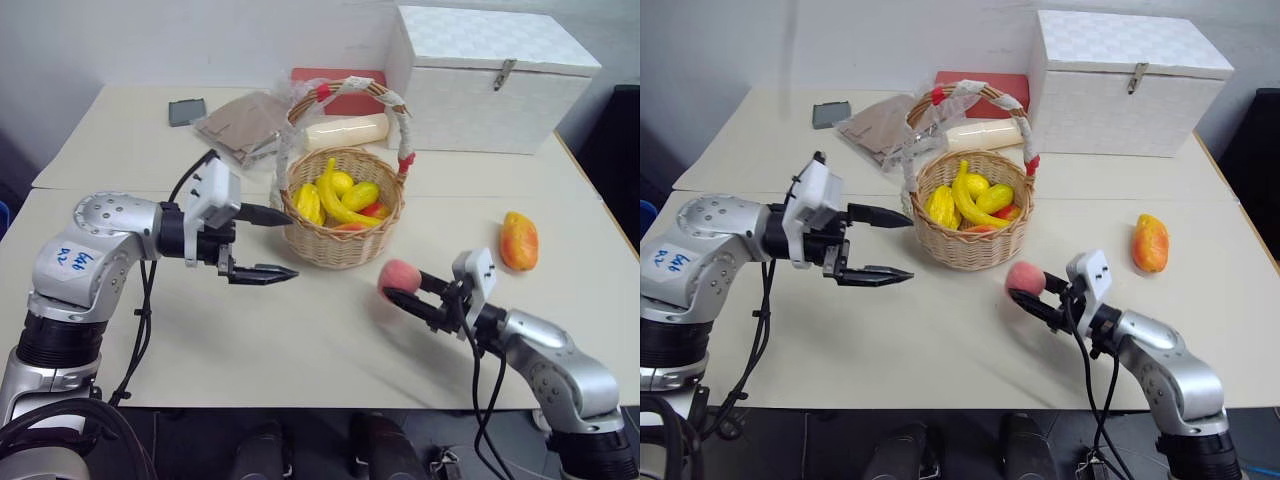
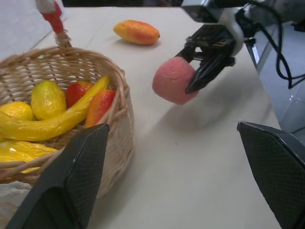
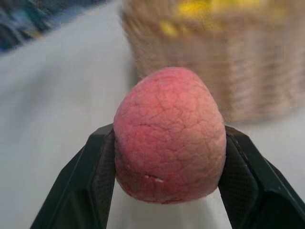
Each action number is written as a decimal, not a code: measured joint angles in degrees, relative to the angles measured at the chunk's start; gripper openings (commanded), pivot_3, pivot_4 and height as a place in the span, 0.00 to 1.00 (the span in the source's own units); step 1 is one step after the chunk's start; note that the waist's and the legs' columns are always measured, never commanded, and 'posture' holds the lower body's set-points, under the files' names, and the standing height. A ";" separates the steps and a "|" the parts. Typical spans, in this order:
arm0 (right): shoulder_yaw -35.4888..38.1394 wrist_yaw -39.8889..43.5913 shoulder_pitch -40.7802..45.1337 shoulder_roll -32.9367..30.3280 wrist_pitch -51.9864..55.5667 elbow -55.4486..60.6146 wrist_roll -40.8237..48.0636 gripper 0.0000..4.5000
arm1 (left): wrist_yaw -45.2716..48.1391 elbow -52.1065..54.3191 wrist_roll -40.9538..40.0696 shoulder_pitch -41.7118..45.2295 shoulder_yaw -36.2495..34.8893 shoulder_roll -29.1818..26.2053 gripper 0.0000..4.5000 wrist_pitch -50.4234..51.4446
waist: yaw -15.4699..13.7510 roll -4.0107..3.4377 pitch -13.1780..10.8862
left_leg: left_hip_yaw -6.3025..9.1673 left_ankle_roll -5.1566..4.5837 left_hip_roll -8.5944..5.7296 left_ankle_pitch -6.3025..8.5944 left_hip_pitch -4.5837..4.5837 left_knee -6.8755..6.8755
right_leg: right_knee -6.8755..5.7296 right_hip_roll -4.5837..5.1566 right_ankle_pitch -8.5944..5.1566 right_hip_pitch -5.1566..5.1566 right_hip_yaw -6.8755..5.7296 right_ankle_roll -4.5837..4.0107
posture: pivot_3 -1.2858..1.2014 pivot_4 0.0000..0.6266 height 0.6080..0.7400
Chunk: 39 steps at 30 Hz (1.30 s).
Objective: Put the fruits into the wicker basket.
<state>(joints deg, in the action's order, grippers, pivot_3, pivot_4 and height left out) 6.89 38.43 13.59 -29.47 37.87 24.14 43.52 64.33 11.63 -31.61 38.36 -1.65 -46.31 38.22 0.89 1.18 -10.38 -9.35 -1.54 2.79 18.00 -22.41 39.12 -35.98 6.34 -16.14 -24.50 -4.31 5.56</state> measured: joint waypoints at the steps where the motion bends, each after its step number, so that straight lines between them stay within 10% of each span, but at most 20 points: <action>1: 0.80 -1.45 4.80 1.08 1.05 0.87 2.65 0.55 | -0.35 -0.17 -0.10 -0.01 -0.80 -0.44 1.00 0.10 | 0.39 0.00 0.00 | 0.02 0.04 0.01 -0.02 0.05 0.00 | -0.07 0.00 -0.01 0.00 -0.01 -0.01 | 0.52 0.24 1.00; 11: -9.99 -12.72 29.20 10.92 -1.86 -19.78 -11.91 0.55 | -1.88 -1.05 0.17 1.21 -1.68 -0.57 1.00 -0.77 | 0.68 -0.01 0.00 | 0.07 0.10 -0.02 -0.03 -0.33 -0.06 | -0.11 -0.02 -0.03 -0.21 -0.16 -0.05 | 0.52 0.24 1.00; 16: -12.76 -12.69 28.53 11.44 -4.12 -21.92 -17.71 0.99 | -1.73 -0.85 0.73 0.47 -1.65 -1.46 1.00 -2.05 | 0.72 -0.01 0.00 | -0.01 0.03 -0.06 -0.03 -0.88 0.01 | -0.10 0.02 0.04 -0.76 -0.18 0.08 | 0.52 0.24 1.00; 21: -9.15 -12.42 22.63 9.15 -1.44 -13.30 -15.68 0.99 | -0.87 -0.88 0.83 -1.16 -1.60 -2.08 1.00 -2.76 | 0.58 -0.01 0.00 | 0.00 0.00 -0.05 -0.07 -0.89 0.02 | -0.12 0.01 0.05 -0.76 -0.20 0.10 | 0.52 0.24 1.00; 25: -1.69 -10.13 14.86 -0.24 4.01 0.13 -10.01 0.99 | -0.83 -1.23 0.98 -0.21 -0.54 -0.87 1.00 -3.64 | -0.01 0.00 0.00 | 0.04 -0.05 -0.10 -0.08 -0.86 0.03 | -0.07 0.06 0.07 -0.68 -0.20 0.14 | 0.52 0.24 1.00; 31: 28.54 -0.25 -11.33 -14.56 12.78 7.80 3.07 0.99 | -0.64 -2.96 -0.58 3.13 0.06 2.45 1.00 -3.09 | -2.02 0.01 0.01 | 0.06 -0.13 -0.21 -0.05 -0.74 0.05 | 0.08 -0.01 0.10 -0.45 -0.25 0.18 | 0.52 0.24 1.00; 39: 53.47 12.42 -33.76 -18.78 14.24 5.02 6.27 0.99 | 2.20 -7.84 1.42 6.62 2.63 3.67 1.00 -6.63 | -1.60 0.01 0.01 | 0.04 -0.07 -0.05 0.11 0.16 -0.08 | 0.32 -0.09 0.07 0.29 -0.07 0.10 | 0.52 0.24 1.00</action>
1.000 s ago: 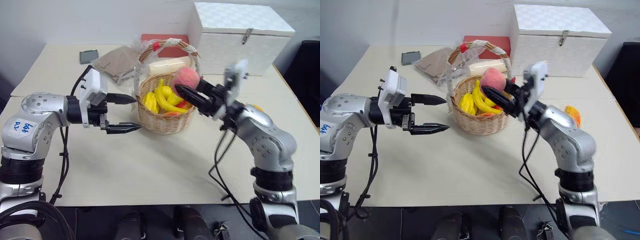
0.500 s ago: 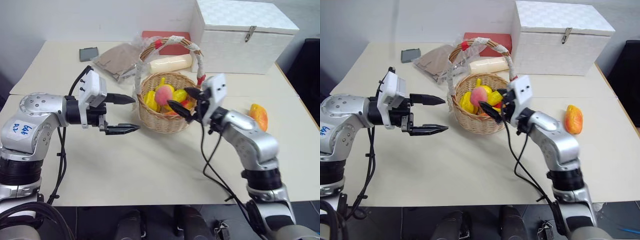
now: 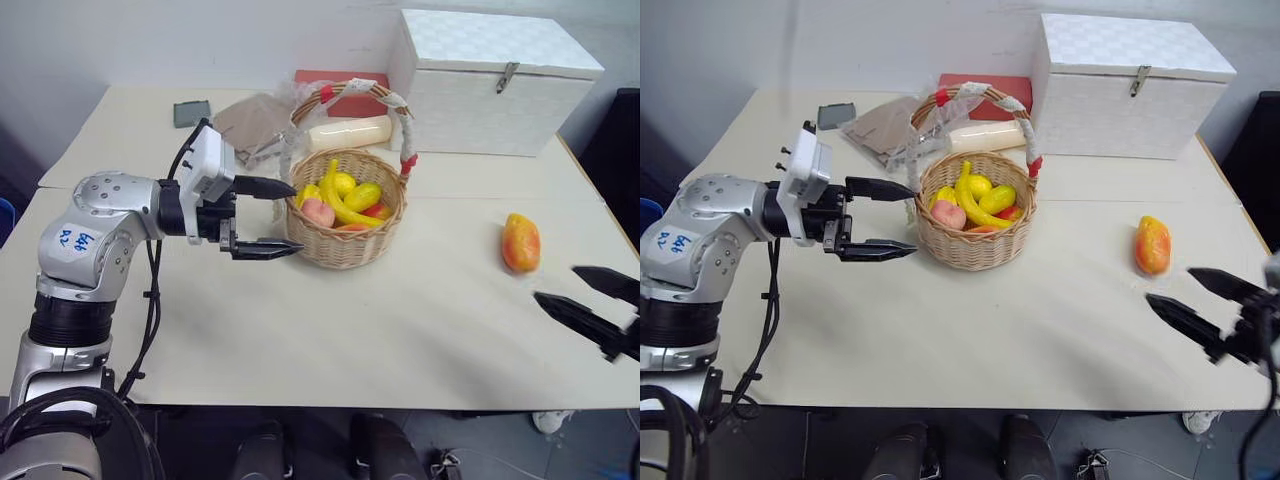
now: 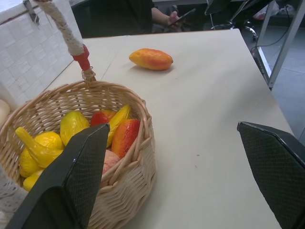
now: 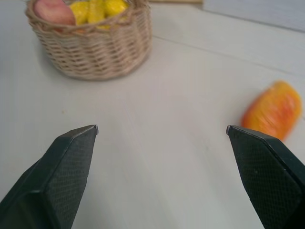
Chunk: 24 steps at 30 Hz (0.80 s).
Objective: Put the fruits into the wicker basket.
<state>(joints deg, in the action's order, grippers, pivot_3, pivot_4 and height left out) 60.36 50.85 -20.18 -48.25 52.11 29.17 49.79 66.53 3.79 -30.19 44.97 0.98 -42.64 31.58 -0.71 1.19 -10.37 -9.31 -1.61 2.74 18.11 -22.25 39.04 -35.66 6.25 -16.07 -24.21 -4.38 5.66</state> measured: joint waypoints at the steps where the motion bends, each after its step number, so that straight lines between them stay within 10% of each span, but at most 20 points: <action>1: 2.26 0.43 -0.75 -0.08 0.32 -1.18 0.39 0.99 | 0.19 -0.31 0.19 0.09 0.02 0.07 1.00 -0.24 | 0.05 0.00 0.00 | -0.01 -0.02 0.00 0.01 0.00 0.00 | 0.00 0.01 0.00 0.00 0.01 0.00 | 0.52 0.24 1.00; 7: -0.60 -1.07 -0.16 -0.98 -2.28 -2.73 -2.77 0.99 | -0.20 0.14 0.20 -0.05 0.08 2.12 1.00 -0.36 | 0.70 0.00 0.00 | 0.01 -0.01 -0.01 0.00 -0.02 0.01 | -0.03 0.06 0.00 -0.01 -0.02 0.00 | 0.52 0.24 1.00; 16: -28.98 -24.18 26.57 3.46 -7.07 -17.09 -20.22 0.99 | -3.37 6.82 -1.09 -3.59 -1.04 2.55 1.00 2.79 | 1.11 -0.03 -0.02 | -0.07 0.10 -0.01 -0.11 -0.11 0.05 | -0.25 0.11 -0.05 -0.23 0.00 -0.06 | 0.52 0.24 1.00; 24: -37.46 -33.50 41.43 8.69 -8.30 -32.82 -27.36 0.99 | -6.51 11.35 -2.17 -7.05 -3.53 0.66 1.00 5.55 | 0.88 -0.07 -0.04 | -0.09 0.06 -0.04 -0.17 -0.17 0.06 | -0.23 0.14 -0.06 -0.26 -0.02 -0.05 | 0.52 0.24 1.00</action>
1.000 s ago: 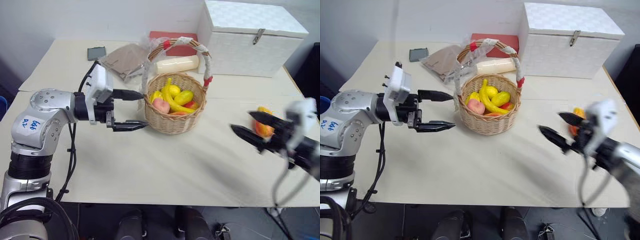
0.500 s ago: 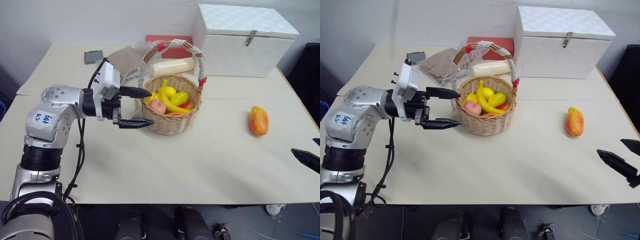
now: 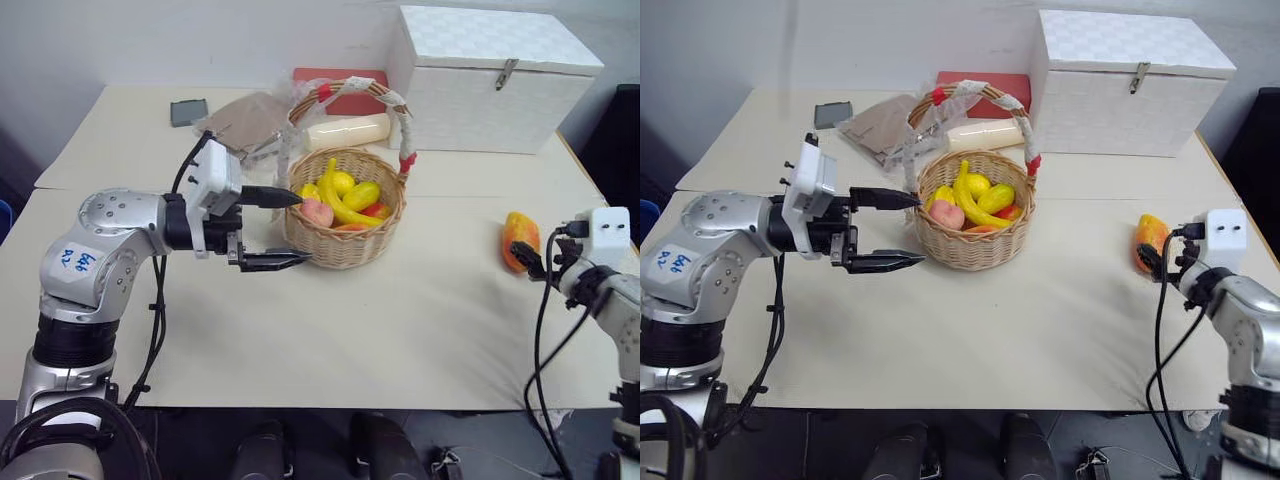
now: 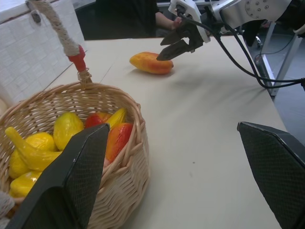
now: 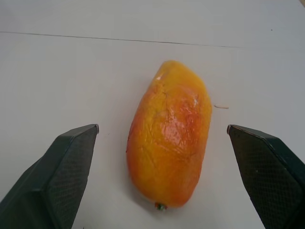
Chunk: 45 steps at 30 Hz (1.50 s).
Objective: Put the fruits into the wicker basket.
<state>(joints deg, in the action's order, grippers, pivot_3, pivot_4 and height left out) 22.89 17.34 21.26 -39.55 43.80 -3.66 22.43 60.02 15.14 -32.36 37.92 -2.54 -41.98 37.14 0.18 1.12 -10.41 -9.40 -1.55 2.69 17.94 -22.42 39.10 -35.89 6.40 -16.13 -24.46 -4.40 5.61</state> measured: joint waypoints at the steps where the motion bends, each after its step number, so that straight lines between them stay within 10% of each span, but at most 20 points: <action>1: -0.38 -0.61 0.87 0.03 -0.64 -1.72 -0.94 0.99 | -0.19 0.28 -0.20 -0.14 -0.02 -0.04 1.00 0.27 | -0.05 0.00 0.00 | 0.00 0.00 -0.01 0.00 0.00 0.00 | -0.01 0.01 0.00 0.00 0.00 0.00 | 0.52 0.24 1.00; 11: -2.37 -1.92 7.97 3.97 -5.91 -17.98 -3.96 0.99 | -2.28 2.24 -1.43 -0.46 -1.31 -1.35 1.00 1.58 | 0.56 -0.02 0.00 | -0.04 0.05 0.04 -0.02 0.01 -0.02 | -0.02 -0.05 0.00 -0.01 0.02 0.00 | 0.52 0.24 1.00; 20: -2.39 2.28 7.97 4.23 -11.36 -17.14 -3.86 0.46 | -2.83 2.12 -1.43 -0.45 -1.34 -1.56 1.00 1.49 | 1.02 -0.03 -0.01 | -0.03 0.07 0.06 -0.02 0.01 -0.06 | -0.02 -0.06 0.00 -0.02 0.02 0.01 | 0.52 0.24 1.00; 35: -6.14 17.16 -0.31 4.00 9.01 31.73 29.22 0.46 | -2.84 1.56 -1.44 -1.15 -3.28 -4.23 1.00 1.56 | 1.31 -0.06 -0.03 | 0.02 0.11 0.11 0.06 0.03 -0.08 | -0.02 -0.04 -0.04 -0.02 -0.01 -0.05 | 0.52 0.24 1.00; 43: -22.24 6.80 15.49 14.38 9.44 24.17 20.20 0.46 | -2.66 -0.34 -1.35 0.64 -2.83 -4.34 1.00 1.36 | 1.50 -0.06 -0.03 | -0.03 0.11 0.10 0.08 -0.03 -0.09 | -0.10 -0.02 -0.06 -0.16 -0.01 -0.08 | 0.52 0.24 1.00; 45: -25.92 3.37 19.65 17.11 7.06 18.26 13.82 0.61 | -2.80 -0.28 -1.30 1.20 -2.52 -4.14 1.00 1.35 | 1.56 -0.06 -0.03 | -0.06 0.11 0.09 0.08 -0.13 -0.09 | -0.13 -0.03 -0.06 -0.26 0.00 -0.08 | 0.52 0.24 1.00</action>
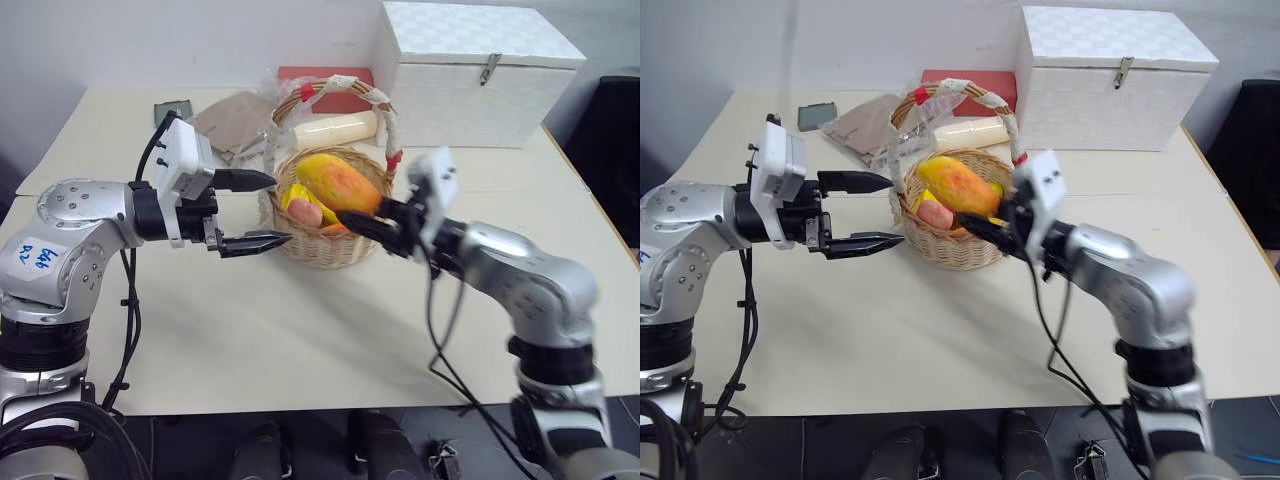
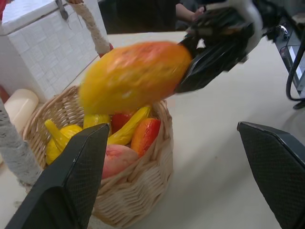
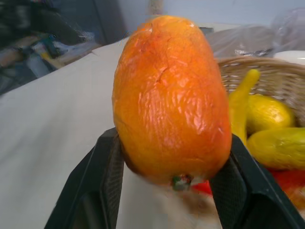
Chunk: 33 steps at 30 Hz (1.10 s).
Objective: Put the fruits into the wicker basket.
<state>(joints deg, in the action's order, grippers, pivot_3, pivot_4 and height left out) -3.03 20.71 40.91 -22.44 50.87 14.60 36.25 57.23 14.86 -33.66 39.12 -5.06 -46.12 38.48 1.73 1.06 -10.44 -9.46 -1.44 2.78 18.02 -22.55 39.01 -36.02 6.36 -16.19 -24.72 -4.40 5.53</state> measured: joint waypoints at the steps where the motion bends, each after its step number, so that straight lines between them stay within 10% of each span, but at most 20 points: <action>1: -0.63 -0.88 1.25 0.87 -0.73 -2.06 -1.80 0.66 | -0.07 0.03 0.00 0.08 0.00 0.00 1.00 0.00 | 0.00 0.00 0.00 | 0.00 0.00 0.01 0.00 -0.06 0.00 | -0.04 -0.01 0.00 -0.02 -0.01 0.01 | 0.52 0.24 1.00; 6: -0.77 -0.66 2.64 1.21 -1.77 -3.40 -4.37 0.98 | -0.16 0.07 -0.01 -0.13 -0.09 -0.11 1.00 0.13 | -0.26 0.00 0.00 | 0.11 -0.09 -0.07 -0.01 -0.74 0.09 | -0.01 0.05 0.07 -0.51 -0.16 0.12 | 0.52 0.24 1.00; 17: 19.65 2.16 -10.03 -12.03 6.30 10.83 7.63 0.98 | -1.73 0.16 -0.38 -0.95 -1.74 -0.13 1.00 0.43 | -0.78 0.01 0.00 | -0.01 -0.19 -0.10 -0.08 -0.59 0.12 | 0.11 0.06 0.12 -0.46 -0.06 0.20 | 0.52 0.24 1.00; 33: 7.81 -1.37 8.79 2.20 -16.45 -23.33 -11.77 0.94 | -2.08 -1.89 -0.10 0.90 -0.65 0.62 1.00 -0.41 | -0.14 0.01 0.00 | -0.15 -0.03 -0.05 -0.22 -0.68 0.09 | -0.35 0.02 0.11 -0.73 0.05 0.09 | 0.52 0.24 1.00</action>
<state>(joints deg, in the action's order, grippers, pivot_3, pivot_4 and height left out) 4.78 19.34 49.70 -20.25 34.42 -8.72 24.48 55.15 12.96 -33.76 40.02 -5.72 -45.50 38.07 1.60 1.07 -10.44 -9.61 -1.47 2.74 17.80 -23.23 39.10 -36.37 6.38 -16.08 -25.44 -4.35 5.62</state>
